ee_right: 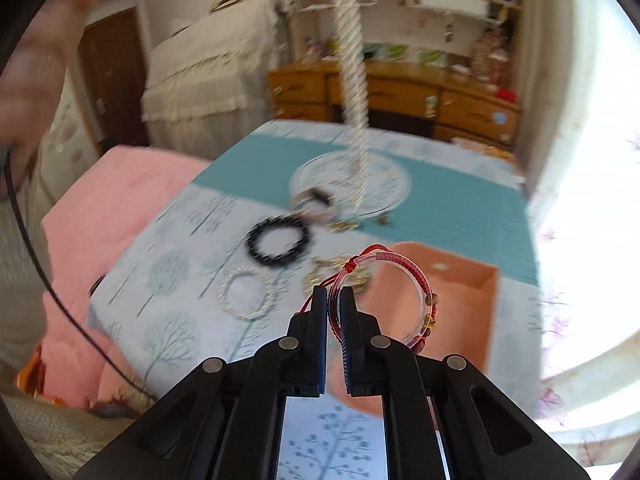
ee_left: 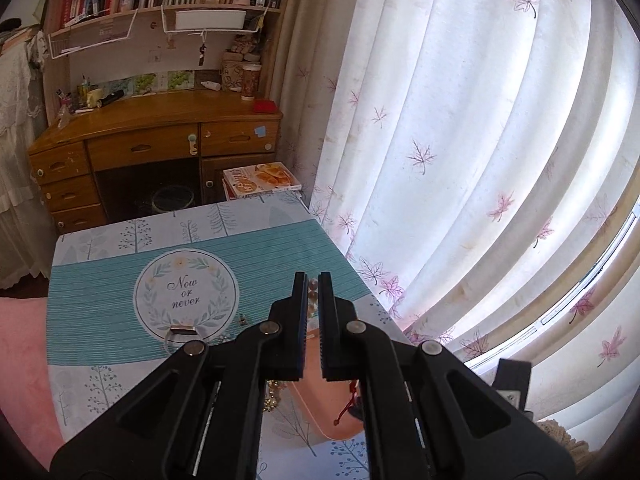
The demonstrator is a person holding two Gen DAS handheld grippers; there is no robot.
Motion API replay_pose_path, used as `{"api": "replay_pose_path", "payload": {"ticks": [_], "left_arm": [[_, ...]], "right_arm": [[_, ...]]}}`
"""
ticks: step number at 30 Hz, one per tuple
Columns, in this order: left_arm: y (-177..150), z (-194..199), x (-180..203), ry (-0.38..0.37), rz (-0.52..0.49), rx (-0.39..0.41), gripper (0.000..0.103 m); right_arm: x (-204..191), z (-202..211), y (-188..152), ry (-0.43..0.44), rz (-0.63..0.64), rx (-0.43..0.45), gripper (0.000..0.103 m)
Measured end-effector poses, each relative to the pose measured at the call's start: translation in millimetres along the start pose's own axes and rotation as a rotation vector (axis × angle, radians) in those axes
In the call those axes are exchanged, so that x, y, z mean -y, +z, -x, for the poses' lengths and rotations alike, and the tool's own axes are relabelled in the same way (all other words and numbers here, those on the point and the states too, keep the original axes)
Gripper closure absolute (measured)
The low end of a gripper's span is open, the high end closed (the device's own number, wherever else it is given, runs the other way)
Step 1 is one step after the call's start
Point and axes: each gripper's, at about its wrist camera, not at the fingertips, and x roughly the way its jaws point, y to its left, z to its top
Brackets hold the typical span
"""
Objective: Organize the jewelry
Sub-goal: 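Lift the red bracelet into the peach box with the right tool while the left carries the pearl necklace there, then open both tools to drop the bracelet and necklace into the peach box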
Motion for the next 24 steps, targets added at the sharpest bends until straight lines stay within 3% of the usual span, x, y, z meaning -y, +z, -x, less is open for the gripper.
{"api": "replay_pose_path", "payload": {"ticks": [6, 14, 18, 24], "left_arm": [[-18, -53, 19, -0.015, -0.018, -0.062, 0.100], [-74, -125, 27, -0.014, -0.028, -0.202, 0.100], [-96, -141, 27, 0.001, -0.044, -0.239, 0.100], [-109, -141, 19, 0.087, -0.066, -0.240, 0.099]], "right_arm": [[47, 25, -2, -0.078, -0.140, 0.050, 0.097], [79, 24, -21, -0.054, -0.213, 0.027, 0.097], [81, 12, -32, -0.053, -0.223, -0.002, 0.097], [80, -11, -42, -0.031, -0.241, -0.039, 0.095]]}}
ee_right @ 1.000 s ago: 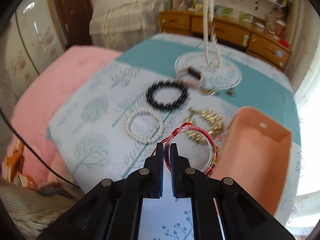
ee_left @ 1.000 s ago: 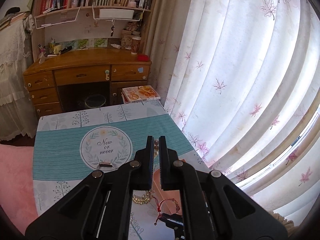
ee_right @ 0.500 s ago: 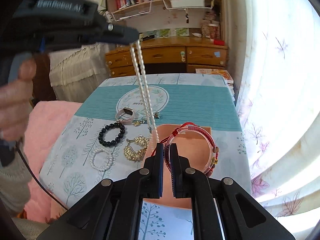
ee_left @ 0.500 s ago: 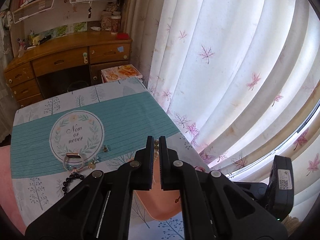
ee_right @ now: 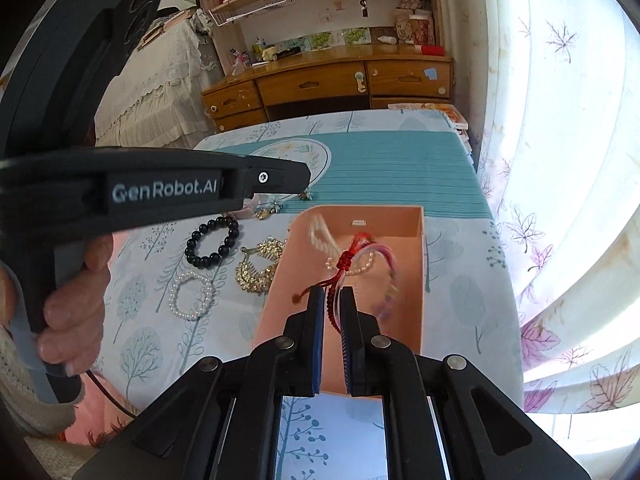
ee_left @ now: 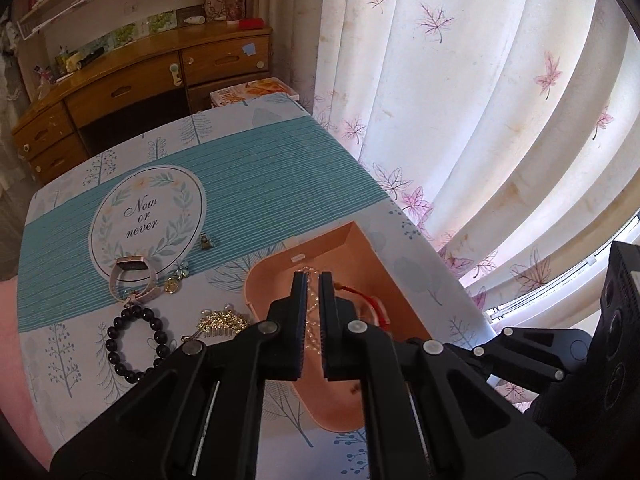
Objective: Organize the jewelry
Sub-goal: 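Open both tools to drop the bracelet and necklace into the peach box, then grasp the black bead bracelet with the left tool while the right grasps the pink-strap watch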
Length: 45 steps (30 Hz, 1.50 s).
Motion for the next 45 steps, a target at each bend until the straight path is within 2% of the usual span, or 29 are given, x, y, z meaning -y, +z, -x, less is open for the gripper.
{"api": "replay_pose_path", "payload": {"ticks": [2, 4, 5, 7, 9, 11, 19, 26, 34, 45], "left_arm": [[-5, 0, -4, 0.029, 0.003, -0.003, 0.098], [-10, 2, -7, 0.060, 0.006, 0.002, 0.089], [-12, 4, -8, 0.076, 0.006, 0.010, 0.084], [-17, 11, -11, 0.115, 0.012, 0.037, 0.059], [-23, 23, -12, 0.158, 0.014, 0.087, 0.047], [-27, 32, -12, 0.195, 0.011, 0.116, 0.046], [-44, 56, -10, 0.268, 0.015, 0.168, 0.046], [-59, 71, -9, 0.287, 0.031, 0.191, 0.046], [-78, 83, -19, 0.296, 0.070, 0.199, 0.046], [-103, 89, -61, 0.312, 0.174, 0.178, 0.046]], "right_arm": [[-1, -5, -1, 0.005, -0.002, -0.002, 0.090], [-1, -7, -4, 0.014, -0.005, 0.005, 0.073], [-2, -7, -4, 0.015, -0.006, 0.013, 0.069], [-2, -5, -6, 0.014, -0.005, 0.033, 0.065], [-3, -5, -6, 0.019, 0.000, 0.036, 0.065], [-3, -5, -7, 0.022, -0.002, 0.039, 0.065], [2, -5, -9, 0.049, -0.050, 0.040, 0.065], [-2, -1, -13, 0.059, -0.086, 0.054, 0.065], [-16, 7, -17, 0.044, -0.070, 0.083, 0.065], [-55, 7, -17, 0.034, 0.001, 0.094, 0.063]]}}
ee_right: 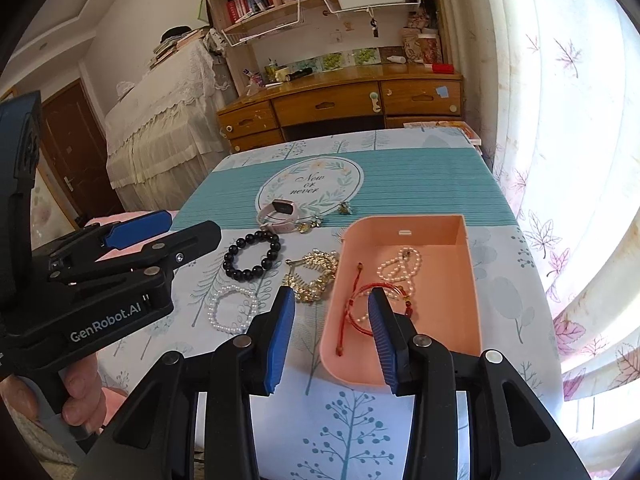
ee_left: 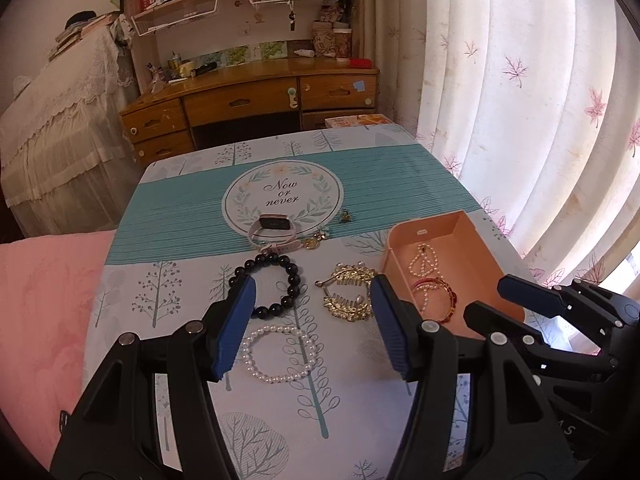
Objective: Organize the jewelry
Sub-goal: 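Grasp the black bead bracelet with the left tool while the right grasps the pink-strap watch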
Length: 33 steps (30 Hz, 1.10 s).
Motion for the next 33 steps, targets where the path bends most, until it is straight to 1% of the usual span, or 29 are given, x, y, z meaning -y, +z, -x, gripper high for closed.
{"api": "replay_pose_path", "payload": {"ticks": [3, 4, 10, 15, 20, 24, 27, 31, 33], "left_arm": [[-2, -6, -21, 0.028, 0.041, -0.041, 0.046], [-2, -9, -28, 0.033, 0.054, -0.059, 0.046], [-5, -34, -73, 0.070, 0.132, -0.167, 0.046], [-3, -58, -101, 0.083, 0.174, -0.227, 0.046], [7, -82, -122, 0.087, 0.181, -0.269, 0.046], [24, -104, -143, 0.089, 0.201, -0.300, 0.046], [35, -122, -153, 0.087, 0.200, -0.329, 0.046], [39, -146, -154, 0.041, 0.169, -0.381, 0.046], [36, -162, -151, 0.015, 0.152, -0.423, 0.046]], "right_arm": [[-13, -3, 4, -0.004, 0.036, -0.004, 0.053], [-18, -4, 7, -0.005, 0.048, -0.008, 0.052], [-43, -21, 36, 0.015, 0.079, -0.050, 0.052], [-56, -39, 63, 0.019, 0.101, -0.069, 0.052], [-66, -62, 91, 0.023, 0.123, -0.086, 0.052], [-64, -88, 122, 0.024, 0.109, -0.114, 0.052], [-55, -113, 147, 0.030, 0.076, -0.157, 0.052], [-35, -152, 171, 0.048, 0.012, -0.241, 0.052], [-30, -174, 178, 0.056, -0.006, -0.283, 0.052]]}}
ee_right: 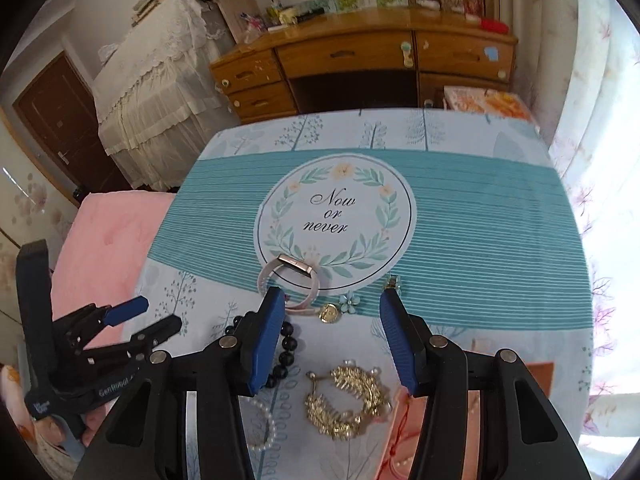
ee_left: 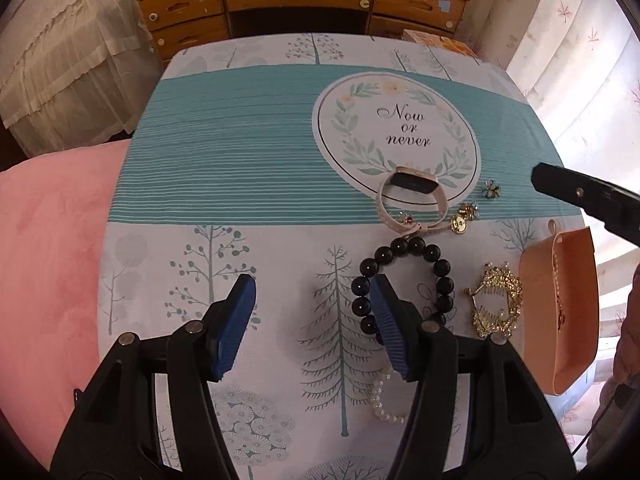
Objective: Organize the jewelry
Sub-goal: 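Grasp the black bead bracelet with the left tool while the right grasps the pink-strap watch, then carry the black bracelet into the peach box with the left tool while the right carries the watch there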
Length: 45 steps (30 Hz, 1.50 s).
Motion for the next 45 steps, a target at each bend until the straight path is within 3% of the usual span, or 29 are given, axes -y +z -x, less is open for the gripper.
{"api": "replay_pose_path", "payload": {"ticks": [6, 17, 20, 23, 24, 26, 29, 35, 45], "left_arm": [[3, -40, 11, -0.005, -0.027, -0.094, 0.046], [10, -72, 34, 0.019, -0.114, -0.156, 0.050], [12, -71, 38, 0.001, -0.122, -0.150, 0.058], [13, -70, 44, -0.014, -0.133, -0.144, 0.073], [13, -69, 46, -0.017, -0.138, -0.142, 0.089], [13, -68, 48, -0.029, -0.124, -0.144, 0.091], [12, -62, 46, -0.070, -0.076, -0.136, 0.091], [11, -21, 40, -0.124, 0.000, -0.044, 0.091], [2, 75, 46, -0.192, 0.001, 0.133, 0.091]], "right_arm": [[-1, -66, 16, 0.030, 0.010, -0.139, 0.066], [-23, -143, 21, -0.004, 0.056, -0.226, 0.081], [-26, -154, 21, -0.014, 0.071, -0.242, 0.084], [-26, -159, 21, -0.017, 0.070, -0.248, 0.089], [-25, -159, 20, -0.019, 0.072, -0.245, 0.093], [-23, -160, 20, -0.014, 0.054, -0.246, 0.095], [-22, -154, 20, -0.006, 0.033, -0.224, 0.097], [-20, -112, 21, 0.048, -0.002, -0.127, 0.098], [-1, 11, 0, 0.097, -0.033, 0.079, 0.098]]}}
